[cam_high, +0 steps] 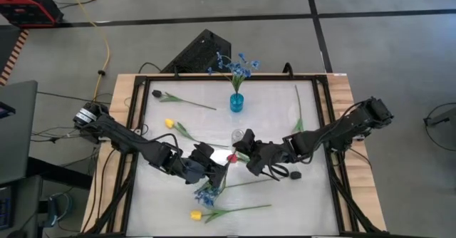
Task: Sort flowers into vase by color
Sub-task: Put the blue flowers into the blue vase
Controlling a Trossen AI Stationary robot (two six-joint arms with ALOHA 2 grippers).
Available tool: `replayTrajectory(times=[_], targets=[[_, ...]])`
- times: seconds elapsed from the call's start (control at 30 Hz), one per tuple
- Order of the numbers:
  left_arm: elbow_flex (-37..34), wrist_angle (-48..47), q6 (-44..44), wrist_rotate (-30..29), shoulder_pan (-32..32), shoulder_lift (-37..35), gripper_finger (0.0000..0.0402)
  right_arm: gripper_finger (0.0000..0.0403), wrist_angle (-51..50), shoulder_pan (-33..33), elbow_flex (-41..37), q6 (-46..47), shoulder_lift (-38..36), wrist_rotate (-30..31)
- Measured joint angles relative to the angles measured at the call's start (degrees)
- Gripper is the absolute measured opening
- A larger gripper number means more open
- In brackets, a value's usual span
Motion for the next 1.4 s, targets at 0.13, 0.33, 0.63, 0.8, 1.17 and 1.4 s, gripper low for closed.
replayTrajectory(times=[0.13,0.33,0.63,0.8,1.17,1.4], targets=[[0.00,0.16,0.13,-0.02,0.00,0.01,0.0004,0.0125,0.17,-0.02,0.00,0.02,0.00,0.00],[0.00,0.10,2.59,-0.20,0.51,0.02,0.0005,0.0069,-0.27,0.95,0.00,1.92,0.00,0.08],[0.00,0.60,10.02,-6.90,0.92,-1.92,0.0025,0.0032,-7.28,3.05,0.07,14.07,0.04,-5.70],[0.00,-0.03,18.15,-13.28,0.12,-6.63,0.0033,0.0032,-14.13,3.23,0.07,22.36,-2.08,-22.69],[-3.92,4.11,34.84,-32.23,-7.70,-7.67,0.0034,0.0032,19.39,-0.74,-18.51,38.06,-17.37,-51.10],[-9.19,27.32,48.76,-32.39,-7.62,-0.86,0.0035,0.0032,69.82,-6.41,-33.27,63.00,-14.58,-46.35]])
